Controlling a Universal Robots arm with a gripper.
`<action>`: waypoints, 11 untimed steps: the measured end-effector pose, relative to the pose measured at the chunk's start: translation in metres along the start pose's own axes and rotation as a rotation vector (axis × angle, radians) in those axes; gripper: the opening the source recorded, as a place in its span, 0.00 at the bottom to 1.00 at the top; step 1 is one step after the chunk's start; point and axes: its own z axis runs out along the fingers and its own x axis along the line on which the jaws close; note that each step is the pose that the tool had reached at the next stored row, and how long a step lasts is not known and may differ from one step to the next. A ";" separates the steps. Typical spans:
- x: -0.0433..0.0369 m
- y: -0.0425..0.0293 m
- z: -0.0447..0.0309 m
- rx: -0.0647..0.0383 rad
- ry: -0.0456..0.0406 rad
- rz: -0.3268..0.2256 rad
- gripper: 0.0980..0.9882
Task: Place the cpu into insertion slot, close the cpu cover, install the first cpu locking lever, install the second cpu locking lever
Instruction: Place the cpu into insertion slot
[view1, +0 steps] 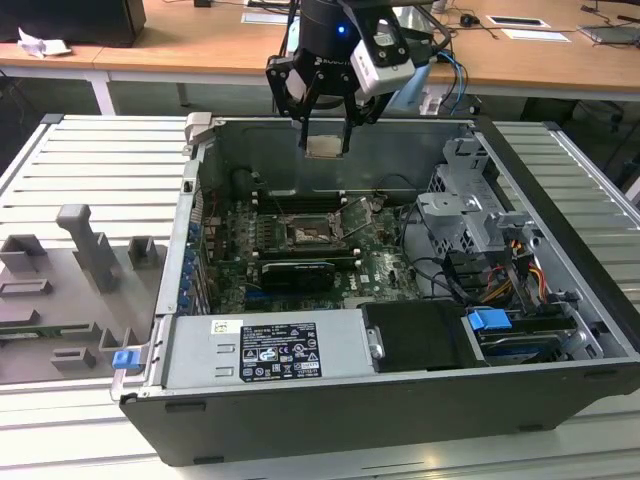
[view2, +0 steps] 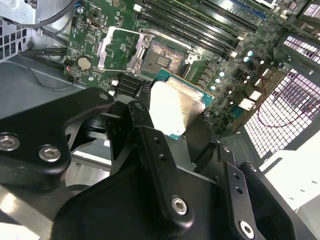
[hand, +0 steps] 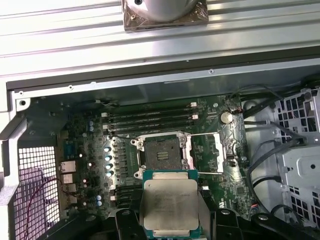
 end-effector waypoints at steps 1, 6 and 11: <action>0.0000 0.0000 0.0000 0.000 -0.0003 0.003 0.48; 0.0000 0.0000 0.0000 0.000 -0.0013 0.014 0.48; 0.0000 0.0000 0.0001 -0.001 -0.0024 0.027 0.48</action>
